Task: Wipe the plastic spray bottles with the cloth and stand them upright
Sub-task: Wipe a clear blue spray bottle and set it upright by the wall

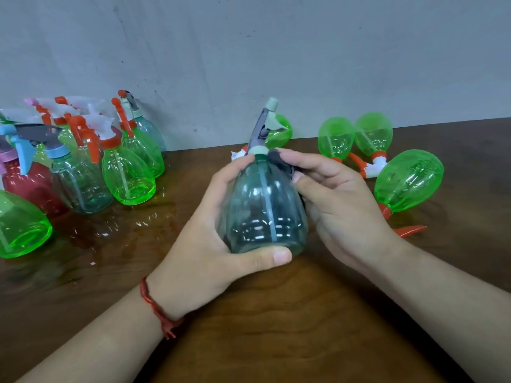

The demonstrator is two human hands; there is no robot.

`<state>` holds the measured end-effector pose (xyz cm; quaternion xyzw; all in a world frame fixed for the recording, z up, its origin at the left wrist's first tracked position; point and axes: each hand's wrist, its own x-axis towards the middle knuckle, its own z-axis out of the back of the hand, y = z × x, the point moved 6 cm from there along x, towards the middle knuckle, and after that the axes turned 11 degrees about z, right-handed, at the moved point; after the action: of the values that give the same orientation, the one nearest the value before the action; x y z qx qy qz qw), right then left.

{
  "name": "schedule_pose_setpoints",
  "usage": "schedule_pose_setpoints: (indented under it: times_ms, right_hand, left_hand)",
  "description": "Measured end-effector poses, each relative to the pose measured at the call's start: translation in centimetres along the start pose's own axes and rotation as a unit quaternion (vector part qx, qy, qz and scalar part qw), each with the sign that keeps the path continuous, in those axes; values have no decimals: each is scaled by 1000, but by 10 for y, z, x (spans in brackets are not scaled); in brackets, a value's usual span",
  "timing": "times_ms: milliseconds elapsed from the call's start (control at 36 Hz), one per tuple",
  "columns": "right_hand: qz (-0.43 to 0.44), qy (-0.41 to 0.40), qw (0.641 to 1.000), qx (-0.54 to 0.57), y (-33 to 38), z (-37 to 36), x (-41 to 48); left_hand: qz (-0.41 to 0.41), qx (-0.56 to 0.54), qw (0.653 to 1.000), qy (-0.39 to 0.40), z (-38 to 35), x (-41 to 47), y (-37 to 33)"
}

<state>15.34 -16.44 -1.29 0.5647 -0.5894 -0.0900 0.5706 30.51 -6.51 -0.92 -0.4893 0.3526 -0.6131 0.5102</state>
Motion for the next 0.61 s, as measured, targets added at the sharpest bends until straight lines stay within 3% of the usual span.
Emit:
schedule_pose_setpoints:
  times_ms: [139,306,472,611]
  right_hand:
    - [25,12,999,-25,4,1,3]
    - [85,83,980,-160,8,-4,0]
    - [154,181,920,-313,14,-19,-12]
    - [208,219,877,-373,16,-29,-18]
  left_hand:
    - [-1,112,994,-5,8,3,3]
    - [-23,212,977,-19,11,4,4]
    - [15,144,982,-125,30,9,12]
    - [34,125,981,-143,37,11,17]
